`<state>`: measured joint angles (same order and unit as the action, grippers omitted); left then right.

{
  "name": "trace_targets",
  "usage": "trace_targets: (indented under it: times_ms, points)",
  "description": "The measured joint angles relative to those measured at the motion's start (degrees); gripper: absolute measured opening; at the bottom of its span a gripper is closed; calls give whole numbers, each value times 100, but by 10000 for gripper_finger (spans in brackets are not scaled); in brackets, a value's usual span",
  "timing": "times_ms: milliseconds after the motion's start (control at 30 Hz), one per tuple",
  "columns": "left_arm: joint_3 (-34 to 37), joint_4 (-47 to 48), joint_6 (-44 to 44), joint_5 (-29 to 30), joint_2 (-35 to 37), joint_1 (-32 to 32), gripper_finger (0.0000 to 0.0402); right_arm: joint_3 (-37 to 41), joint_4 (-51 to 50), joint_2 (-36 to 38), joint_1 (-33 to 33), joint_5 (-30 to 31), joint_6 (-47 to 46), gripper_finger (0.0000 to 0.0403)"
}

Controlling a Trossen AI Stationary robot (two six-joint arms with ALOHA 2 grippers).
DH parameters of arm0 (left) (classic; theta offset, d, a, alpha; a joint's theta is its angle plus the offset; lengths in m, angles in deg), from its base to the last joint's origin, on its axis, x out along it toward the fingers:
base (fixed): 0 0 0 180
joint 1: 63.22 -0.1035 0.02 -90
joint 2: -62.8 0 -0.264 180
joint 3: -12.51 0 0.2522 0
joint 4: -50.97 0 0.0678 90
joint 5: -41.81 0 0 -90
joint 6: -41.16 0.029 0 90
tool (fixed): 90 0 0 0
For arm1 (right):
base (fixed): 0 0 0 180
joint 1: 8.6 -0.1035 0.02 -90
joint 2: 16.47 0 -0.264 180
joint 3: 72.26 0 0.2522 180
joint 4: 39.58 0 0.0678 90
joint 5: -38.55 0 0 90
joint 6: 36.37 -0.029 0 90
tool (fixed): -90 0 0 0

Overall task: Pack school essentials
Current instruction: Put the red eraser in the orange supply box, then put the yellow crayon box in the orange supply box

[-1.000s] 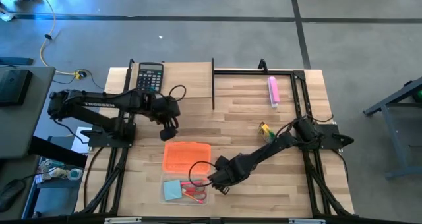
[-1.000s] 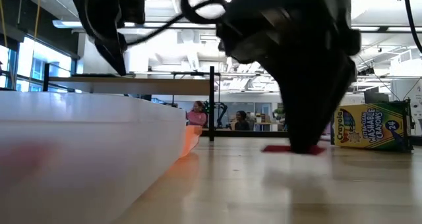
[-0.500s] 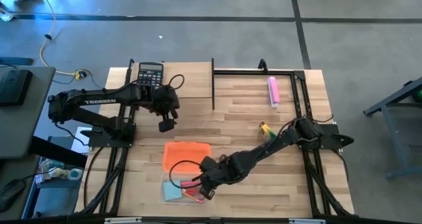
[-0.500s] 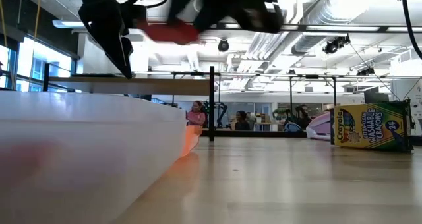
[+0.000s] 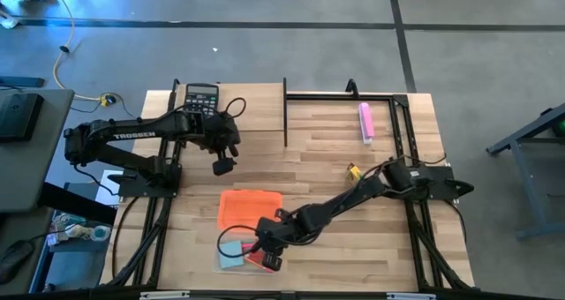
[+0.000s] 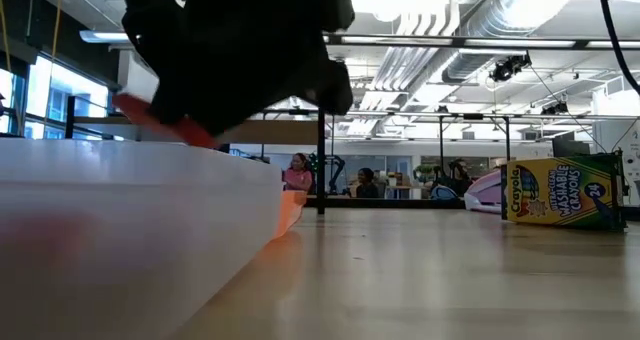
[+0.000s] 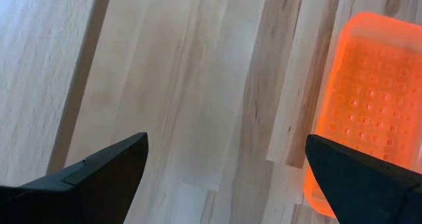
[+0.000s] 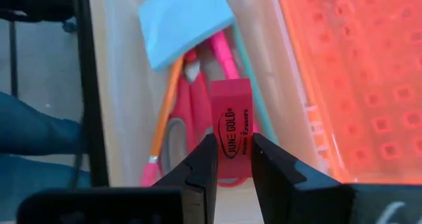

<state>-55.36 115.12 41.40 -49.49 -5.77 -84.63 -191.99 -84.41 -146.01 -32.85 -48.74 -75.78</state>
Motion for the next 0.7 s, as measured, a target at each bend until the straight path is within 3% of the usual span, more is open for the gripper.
trace_targets:
  times_ms: [267, 433, 700]
  points:
    - [0, 44, -105, 0, 0, 4, 399, 0, 10, -57, 9, 63, 701, 67]
    - [0, 132, -119, 0, 0, 4, 399, 0, 8, -55, 12, -52, 673, 69]
    - [0, 130, -160, 0, 0, 4, 399, 0, 8, -55, 17, -174, 200, 152]
